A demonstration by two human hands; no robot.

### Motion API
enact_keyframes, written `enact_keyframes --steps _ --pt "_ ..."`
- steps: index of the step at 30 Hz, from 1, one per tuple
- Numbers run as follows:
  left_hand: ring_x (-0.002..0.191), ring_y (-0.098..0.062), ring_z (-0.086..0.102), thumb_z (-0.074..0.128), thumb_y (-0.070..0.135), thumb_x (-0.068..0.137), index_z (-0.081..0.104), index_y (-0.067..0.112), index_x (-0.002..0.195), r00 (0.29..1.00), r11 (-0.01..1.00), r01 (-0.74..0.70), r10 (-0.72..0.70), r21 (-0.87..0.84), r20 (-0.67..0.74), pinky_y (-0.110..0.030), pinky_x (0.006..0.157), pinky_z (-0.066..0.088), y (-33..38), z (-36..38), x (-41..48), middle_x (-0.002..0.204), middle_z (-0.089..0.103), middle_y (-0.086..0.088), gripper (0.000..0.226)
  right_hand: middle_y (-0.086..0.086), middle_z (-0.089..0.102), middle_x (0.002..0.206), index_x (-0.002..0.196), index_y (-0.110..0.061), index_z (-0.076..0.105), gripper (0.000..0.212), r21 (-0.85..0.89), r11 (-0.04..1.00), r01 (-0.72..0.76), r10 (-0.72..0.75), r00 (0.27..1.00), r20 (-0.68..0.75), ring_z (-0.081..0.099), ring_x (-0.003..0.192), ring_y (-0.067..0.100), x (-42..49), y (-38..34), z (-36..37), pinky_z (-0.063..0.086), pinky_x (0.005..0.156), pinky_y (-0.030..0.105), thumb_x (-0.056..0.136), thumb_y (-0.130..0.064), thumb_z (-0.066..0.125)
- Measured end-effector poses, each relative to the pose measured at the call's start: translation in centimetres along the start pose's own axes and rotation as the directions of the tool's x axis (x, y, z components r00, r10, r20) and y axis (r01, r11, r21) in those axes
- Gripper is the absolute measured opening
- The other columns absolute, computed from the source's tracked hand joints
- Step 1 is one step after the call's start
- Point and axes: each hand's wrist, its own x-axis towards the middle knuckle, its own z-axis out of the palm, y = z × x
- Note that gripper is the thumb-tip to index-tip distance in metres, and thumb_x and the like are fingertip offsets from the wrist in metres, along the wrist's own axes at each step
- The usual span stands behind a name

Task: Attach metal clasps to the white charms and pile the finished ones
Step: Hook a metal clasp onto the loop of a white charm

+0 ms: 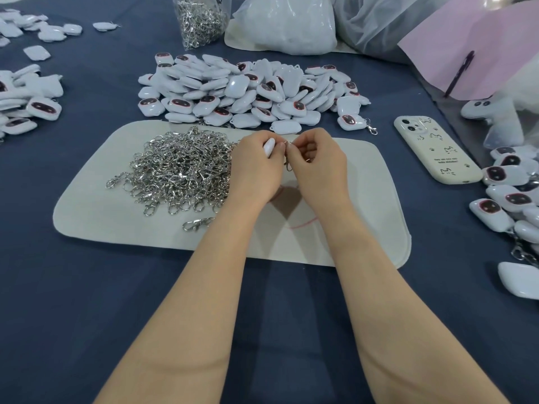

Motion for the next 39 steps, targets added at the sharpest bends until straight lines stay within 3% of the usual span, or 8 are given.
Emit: enact_keyframes --steps 7,16,31,39 --pt "0.066 -0.013 0.053 0.056 0.01 0.09 0.067 0.013 0.085 1.0 0.999 -0.015 0.016 0.036 -0.019 -0.021 0.065 0.04 -0.18 0.1 -0.06 0.063 0.053 0.015 0.013 -0.008 0.058 0.071 0.083 -0.015 0.055 0.007 -0.017 1.0 -0.01 0.01 1.0 0.009 0.052 0.064 0.003 -0.02 -0.05 0.07 0.042 0.062 0.01 0.085 -0.01 0.061" --pt "0.072 -0.009 0.052 0.056 0.013 0.091 0.068 0.011 0.092 0.999 0.999 -0.017 0.019 0.043 -0.05 -0.011 0.059 0.034 -0.26 0.25 0.01 0.075 0.057 0.01 0.013 -0.009 0.057 0.072 0.084 -0.015 0.054 0.007 -0.03 1.0 -0.008 0.008 1.0 -0.004 0.051 0.064 0.002 -0.06 -0.11 0.23 0.041 0.063 0.012 0.086 -0.012 0.06" --pt "0.078 -0.012 0.054 0.056 0.011 0.09 0.068 0.009 0.091 0.998 0.999 -0.016 0.019 0.049 -0.055 -0.018 0.067 0.038 -0.05 0.2 -0.17 0.078 0.059 0.006 0.012 -0.013 0.055 0.069 0.081 -0.017 0.055 0.008 -0.064 0.998 -0.009 0.008 1.0 -0.025 0.05 0.062 -0.001 0.04 0.08 0.32 0.04 0.061 0.008 0.086 -0.014 0.061" --pt "0.074 -0.015 0.055 0.057 0.012 0.089 0.068 0.009 0.087 0.998 0.999 0.017 -0.015 0.034 -0.068 -0.023 0.07 0.043 0.26 0.05 -0.22 0.075 0.06 0.003 0.012 -0.011 0.054 0.072 0.086 -0.016 0.052 0.007 -0.064 0.998 0.011 -0.008 0.999 0.051 0.049 0.064 0.001 -0.15 -0.06 0.37 0.04 0.063 0.011 0.088 -0.01 0.057"
